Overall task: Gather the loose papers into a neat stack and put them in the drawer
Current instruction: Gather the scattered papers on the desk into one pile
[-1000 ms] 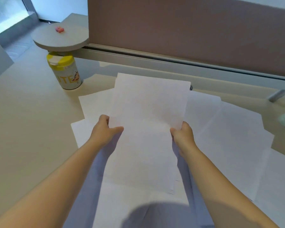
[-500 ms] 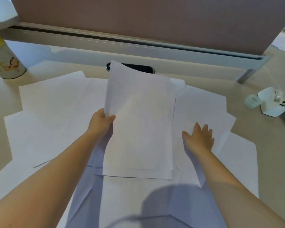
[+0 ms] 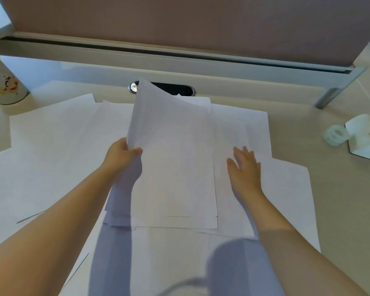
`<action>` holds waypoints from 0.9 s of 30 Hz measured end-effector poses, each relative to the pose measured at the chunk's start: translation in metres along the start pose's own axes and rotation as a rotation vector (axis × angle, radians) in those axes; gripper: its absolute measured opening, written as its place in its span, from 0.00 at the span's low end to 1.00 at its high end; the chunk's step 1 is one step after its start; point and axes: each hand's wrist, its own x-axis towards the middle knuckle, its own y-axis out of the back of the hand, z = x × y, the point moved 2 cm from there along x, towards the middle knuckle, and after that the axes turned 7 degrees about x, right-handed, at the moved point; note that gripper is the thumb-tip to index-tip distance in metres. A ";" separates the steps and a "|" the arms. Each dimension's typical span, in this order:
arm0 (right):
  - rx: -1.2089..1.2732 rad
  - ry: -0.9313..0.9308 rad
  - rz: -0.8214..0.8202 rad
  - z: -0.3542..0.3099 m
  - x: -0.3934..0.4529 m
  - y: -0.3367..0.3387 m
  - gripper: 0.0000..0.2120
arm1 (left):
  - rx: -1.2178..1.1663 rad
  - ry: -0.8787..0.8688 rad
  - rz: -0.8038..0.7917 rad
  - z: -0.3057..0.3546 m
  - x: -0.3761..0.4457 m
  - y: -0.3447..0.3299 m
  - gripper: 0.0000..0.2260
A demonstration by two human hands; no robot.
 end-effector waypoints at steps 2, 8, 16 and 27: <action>-0.228 -0.094 0.048 0.003 0.005 0.007 0.27 | 0.002 0.012 -0.015 0.001 0.002 0.001 0.05; -0.073 -0.081 -0.209 -0.009 0.005 -0.020 0.29 | -0.026 -0.013 -0.162 0.007 0.004 -0.006 0.02; -0.263 -0.050 -0.056 -0.021 0.011 -0.016 0.29 | 0.044 0.016 -0.008 -0.009 0.001 0.012 0.18; -0.589 -0.193 -0.161 -0.019 -0.015 -0.012 0.31 | 0.282 0.123 0.013 -0.054 -0.024 0.034 0.10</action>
